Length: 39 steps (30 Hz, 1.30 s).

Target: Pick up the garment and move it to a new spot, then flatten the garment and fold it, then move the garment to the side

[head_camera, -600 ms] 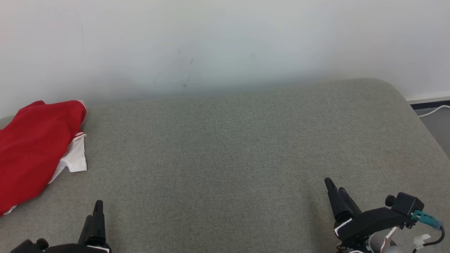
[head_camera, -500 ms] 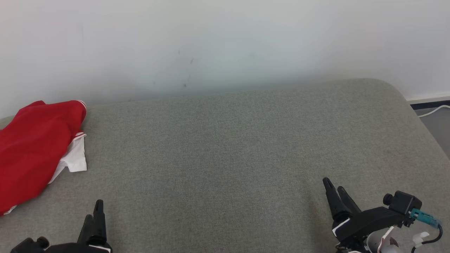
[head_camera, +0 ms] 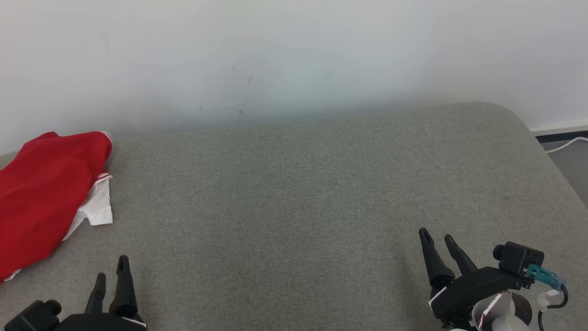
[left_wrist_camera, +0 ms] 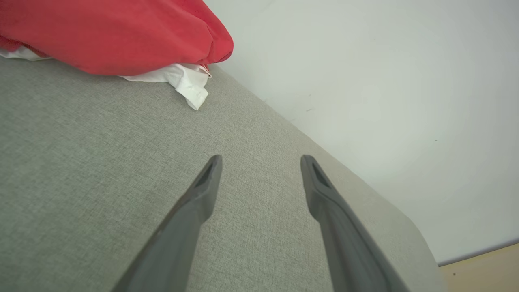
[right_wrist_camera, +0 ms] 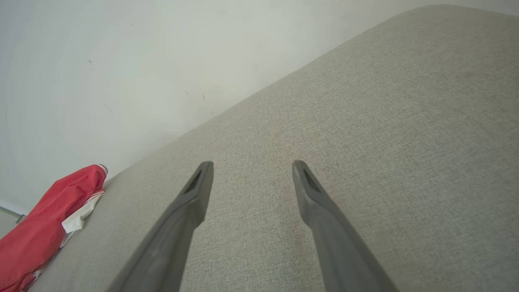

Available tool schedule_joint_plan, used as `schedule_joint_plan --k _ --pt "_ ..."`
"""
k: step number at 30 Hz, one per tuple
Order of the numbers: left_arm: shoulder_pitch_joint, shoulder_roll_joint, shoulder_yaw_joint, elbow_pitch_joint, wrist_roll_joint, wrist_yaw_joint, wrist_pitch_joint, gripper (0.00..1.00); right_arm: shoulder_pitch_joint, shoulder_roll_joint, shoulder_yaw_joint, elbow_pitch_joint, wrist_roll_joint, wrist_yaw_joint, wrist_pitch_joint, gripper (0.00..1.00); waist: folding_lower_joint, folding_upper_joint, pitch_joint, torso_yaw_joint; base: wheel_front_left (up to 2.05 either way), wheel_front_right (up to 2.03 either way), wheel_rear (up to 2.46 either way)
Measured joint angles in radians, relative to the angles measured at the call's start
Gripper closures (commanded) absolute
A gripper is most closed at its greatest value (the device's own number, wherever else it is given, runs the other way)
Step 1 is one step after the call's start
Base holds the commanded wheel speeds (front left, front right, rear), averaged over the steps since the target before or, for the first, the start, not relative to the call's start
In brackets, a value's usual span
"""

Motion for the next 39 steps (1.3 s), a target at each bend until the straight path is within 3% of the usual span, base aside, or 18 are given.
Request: schedule_joint_plan --k 18,24,35,39 --pt "0.003 0.001 0.003 -0.076 0.332 0.045 -0.022 0.00 -0.011 -0.008 0.012 -0.036 -0.266 -0.048 -0.046 0.00 0.0000 -0.0001 0.013 0.006 0.00 0.00 0.00" --pt "0.003 0.029 -0.025 -0.103 0.458 0.061 -0.022 0.00 -0.015 -0.018 0.033 -0.057 -0.356 -0.060 -0.058 0.00 0.0000 0.0000 0.015 0.009 0.00 0.00 0.00" --pt "0.024 0.046 -0.053 -0.133 0.625 0.087 -0.007 0.00 -0.018 -0.034 0.018 -0.081 -0.532 -0.087 -0.080 0.00 -0.0001 0.0000 0.013 0.015 0.00 0.00 0.00" --pt "0.026 0.052 -0.054 -0.138 0.638 0.086 0.017 0.00 -0.013 -0.036 -0.001 -0.083 -0.535 -0.087 -0.065 0.00 -0.0002 -0.0001 0.012 0.016 0.00 0.00 0.00"
